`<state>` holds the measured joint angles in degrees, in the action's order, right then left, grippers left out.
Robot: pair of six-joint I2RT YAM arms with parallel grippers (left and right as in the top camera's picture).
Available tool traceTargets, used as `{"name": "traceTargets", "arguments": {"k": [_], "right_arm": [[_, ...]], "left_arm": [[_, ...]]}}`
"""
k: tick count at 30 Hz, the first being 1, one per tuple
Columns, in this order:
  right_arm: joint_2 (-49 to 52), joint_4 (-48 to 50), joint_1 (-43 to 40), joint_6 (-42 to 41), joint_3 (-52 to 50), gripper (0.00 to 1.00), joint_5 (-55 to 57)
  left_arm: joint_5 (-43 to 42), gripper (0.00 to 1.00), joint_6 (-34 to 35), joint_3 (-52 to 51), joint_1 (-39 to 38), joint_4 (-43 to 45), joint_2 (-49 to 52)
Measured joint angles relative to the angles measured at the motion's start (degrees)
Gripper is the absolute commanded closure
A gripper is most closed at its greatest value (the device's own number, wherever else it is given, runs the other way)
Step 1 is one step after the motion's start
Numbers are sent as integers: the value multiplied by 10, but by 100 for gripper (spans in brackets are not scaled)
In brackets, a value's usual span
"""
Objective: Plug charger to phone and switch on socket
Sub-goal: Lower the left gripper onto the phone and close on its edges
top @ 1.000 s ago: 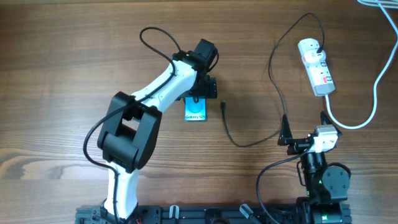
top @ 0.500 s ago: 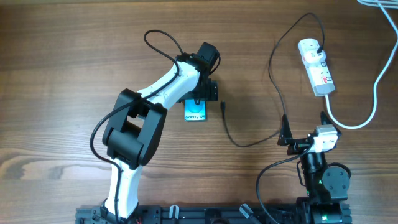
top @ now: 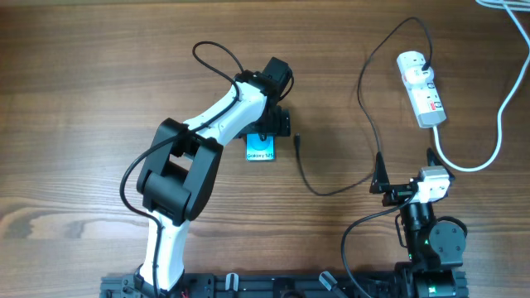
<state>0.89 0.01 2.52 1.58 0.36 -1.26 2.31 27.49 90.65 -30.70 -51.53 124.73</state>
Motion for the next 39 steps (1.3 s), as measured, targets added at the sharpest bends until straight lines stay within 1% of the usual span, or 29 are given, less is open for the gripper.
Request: {"name": "traceTargets", "arguments": {"k": [3, 7, 13, 18, 24, 35, 39], "right_arm": [[0, 0, 0, 0, 0, 0, 0], [0, 0, 0, 0, 0, 0, 0], [0, 0, 0, 0, 0, 0, 0], [0, 0, 0, 0, 0, 0, 0], [0, 0, 0, 0, 0, 0, 0], [0, 0, 0, 0, 0, 0, 0], [0, 0, 0, 0, 0, 0, 0]], "left_arm": [[-2, 0, 0, 0, 0, -3, 0], [-3, 7, 0, 0, 0, -5, 0], [-5, 13, 0, 0, 0, -6, 0], [-5, 21, 0, 0, 0, -6, 0], [-5, 24, 0, 0, 0, -6, 0], [-5, 24, 0, 0, 0, -5, 0], [-5, 25, 0, 0, 0, -5, 0]]}}
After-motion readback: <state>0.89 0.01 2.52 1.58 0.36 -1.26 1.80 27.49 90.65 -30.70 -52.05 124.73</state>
